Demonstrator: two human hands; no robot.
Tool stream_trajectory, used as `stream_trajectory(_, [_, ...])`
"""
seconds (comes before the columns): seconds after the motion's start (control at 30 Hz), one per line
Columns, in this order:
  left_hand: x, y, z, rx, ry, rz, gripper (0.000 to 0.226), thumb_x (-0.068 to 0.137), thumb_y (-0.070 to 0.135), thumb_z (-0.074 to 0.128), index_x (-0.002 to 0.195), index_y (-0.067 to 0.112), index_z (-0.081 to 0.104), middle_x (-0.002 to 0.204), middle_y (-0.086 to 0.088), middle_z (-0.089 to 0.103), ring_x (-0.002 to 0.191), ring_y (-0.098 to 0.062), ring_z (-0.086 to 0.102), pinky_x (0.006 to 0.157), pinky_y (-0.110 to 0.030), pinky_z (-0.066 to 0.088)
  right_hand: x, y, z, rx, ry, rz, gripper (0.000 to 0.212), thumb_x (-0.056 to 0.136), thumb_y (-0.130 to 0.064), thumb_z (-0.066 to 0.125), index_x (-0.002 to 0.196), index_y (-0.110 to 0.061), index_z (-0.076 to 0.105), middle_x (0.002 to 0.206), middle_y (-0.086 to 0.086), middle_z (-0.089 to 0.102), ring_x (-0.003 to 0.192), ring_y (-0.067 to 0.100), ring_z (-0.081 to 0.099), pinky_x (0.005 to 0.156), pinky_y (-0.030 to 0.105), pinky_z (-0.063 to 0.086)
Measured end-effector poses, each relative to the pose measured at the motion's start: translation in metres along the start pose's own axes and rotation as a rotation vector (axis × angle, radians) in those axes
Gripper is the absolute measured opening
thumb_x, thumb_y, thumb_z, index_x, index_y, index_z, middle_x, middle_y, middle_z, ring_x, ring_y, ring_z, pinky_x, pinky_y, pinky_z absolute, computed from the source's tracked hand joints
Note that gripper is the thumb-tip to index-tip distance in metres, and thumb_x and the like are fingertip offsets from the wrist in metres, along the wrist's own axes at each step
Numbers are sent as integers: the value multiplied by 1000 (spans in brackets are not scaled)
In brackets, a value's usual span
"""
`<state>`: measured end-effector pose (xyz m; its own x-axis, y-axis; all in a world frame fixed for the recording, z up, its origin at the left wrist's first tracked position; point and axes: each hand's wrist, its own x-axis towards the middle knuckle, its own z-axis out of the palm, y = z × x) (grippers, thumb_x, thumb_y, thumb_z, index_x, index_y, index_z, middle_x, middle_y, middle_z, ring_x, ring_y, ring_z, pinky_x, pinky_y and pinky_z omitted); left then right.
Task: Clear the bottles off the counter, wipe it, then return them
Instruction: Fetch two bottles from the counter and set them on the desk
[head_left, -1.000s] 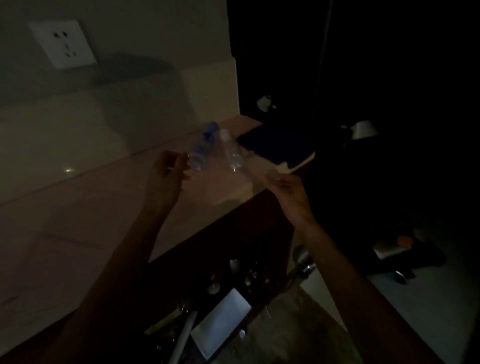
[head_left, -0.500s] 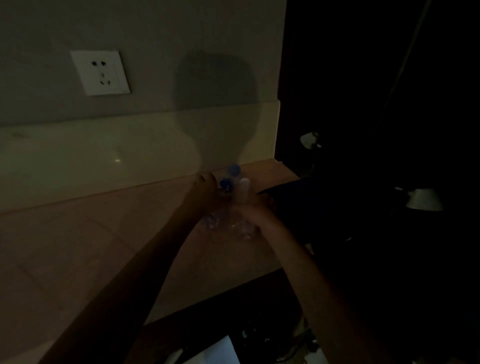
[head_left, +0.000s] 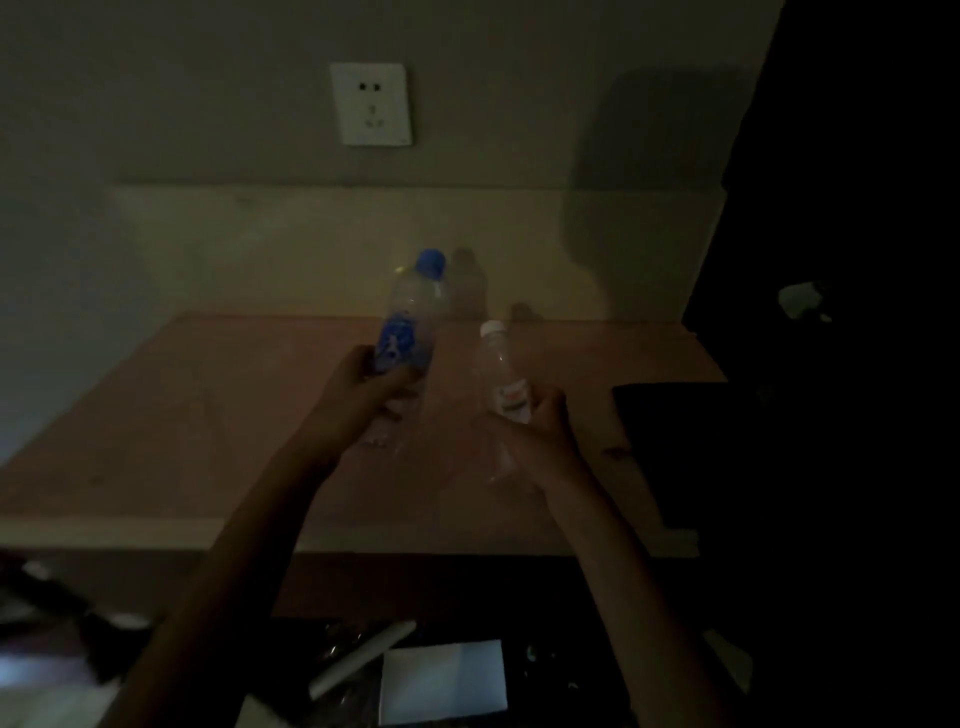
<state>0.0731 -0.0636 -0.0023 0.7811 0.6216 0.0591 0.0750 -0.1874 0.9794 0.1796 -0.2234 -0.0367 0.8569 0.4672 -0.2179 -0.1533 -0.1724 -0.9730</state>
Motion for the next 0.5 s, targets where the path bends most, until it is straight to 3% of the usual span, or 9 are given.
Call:
stream_trajectory(0.07, [-46,-10,-33,-99,118,42,81,61,57,72,120,5,54,106,-10,68,85,-24,73,60,-28,55,-15,1,24,95,-162,6,58,76,-16,80,115,-20,38,111,3,55,92,28,64,46,42,58])
stream_trajectory(0.17, [-123,-31,-81,-208,313,46,90,55,63,80,121,9,54,110,-11,70,87,-29,73,63,-32,57,-37,11,65,200,-417,-2,66,71,-11,81,126,-13,44,112,8,66,93,27,68,68,41,58])
stream_trajectory(0.3, [-236,-80,-131,-165,620,-83,73,65,41,80,125,10,52,112,-15,70,94,-36,70,79,-46,57,-83,50,128,136,-813,10,58,74,-6,78,123,-20,53,109,-3,72,93,10,71,69,26,57])
stream_trajectory(0.43, [-337,-117,-148,-44,839,-271,60,75,32,78,122,7,49,102,-14,71,78,-22,73,65,-33,55,-143,109,198,88,-1067,115,63,55,-10,80,114,-16,57,94,-7,74,83,6,71,66,22,55])
stream_trajectory(0.5, [-378,-130,-152,-56,948,-315,63,73,43,77,120,10,52,99,-14,72,75,-21,73,63,-31,55,-170,136,229,63,-1154,199,58,54,-10,80,108,-15,59,91,-6,73,81,10,70,65,23,54])
